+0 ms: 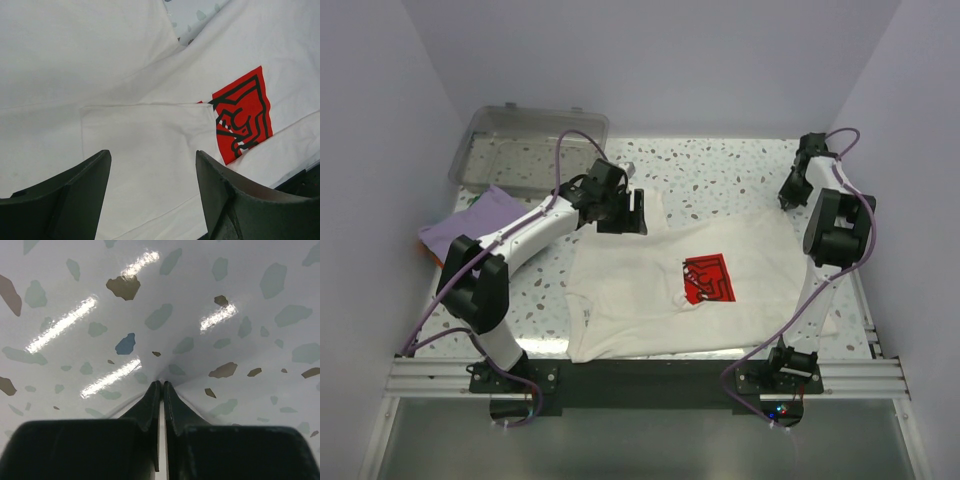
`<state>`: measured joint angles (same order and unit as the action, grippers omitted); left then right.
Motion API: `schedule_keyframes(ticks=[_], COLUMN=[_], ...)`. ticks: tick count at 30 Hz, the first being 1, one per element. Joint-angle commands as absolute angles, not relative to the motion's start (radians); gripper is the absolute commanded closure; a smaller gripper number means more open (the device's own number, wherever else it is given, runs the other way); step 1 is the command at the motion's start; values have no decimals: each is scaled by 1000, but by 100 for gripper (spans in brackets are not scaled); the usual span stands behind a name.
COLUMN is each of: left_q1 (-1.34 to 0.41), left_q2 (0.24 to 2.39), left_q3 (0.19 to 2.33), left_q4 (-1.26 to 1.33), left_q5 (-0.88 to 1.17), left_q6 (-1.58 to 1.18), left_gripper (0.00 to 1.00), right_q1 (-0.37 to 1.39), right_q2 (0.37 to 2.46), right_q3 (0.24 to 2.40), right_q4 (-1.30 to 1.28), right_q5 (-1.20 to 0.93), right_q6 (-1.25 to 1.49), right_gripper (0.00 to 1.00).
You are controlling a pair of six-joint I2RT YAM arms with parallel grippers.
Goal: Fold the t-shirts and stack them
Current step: Fold the tshirt
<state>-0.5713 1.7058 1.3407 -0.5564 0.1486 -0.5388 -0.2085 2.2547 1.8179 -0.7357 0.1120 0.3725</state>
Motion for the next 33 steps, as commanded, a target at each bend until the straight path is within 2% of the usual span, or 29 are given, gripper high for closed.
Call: schedule_keyframes(ticks=[1, 10, 22, 33], left_q1=[-563, -563, -519, -419], left_q2=[1712, 1813, 2130, 2292], left_q3=[1385, 1554, 1896, 1974], left_q4=[-531, -538, -505, -364], left_q5=[156, 78, -115, -117], left_q6=[-529, -451, -240, -195], left_gripper=[26, 27, 27, 34], right_q1=[-209, -245, -357, -370], right_q2=[2275, 2234, 2160, 2169], right_q3=[1844, 1821, 1732, 1753], right_q4=[-816, -879, -871, -894], right_q5=[210, 333, 330, 305], right_q6=[357, 344, 327, 331], right_gripper=[100, 100, 100, 100])
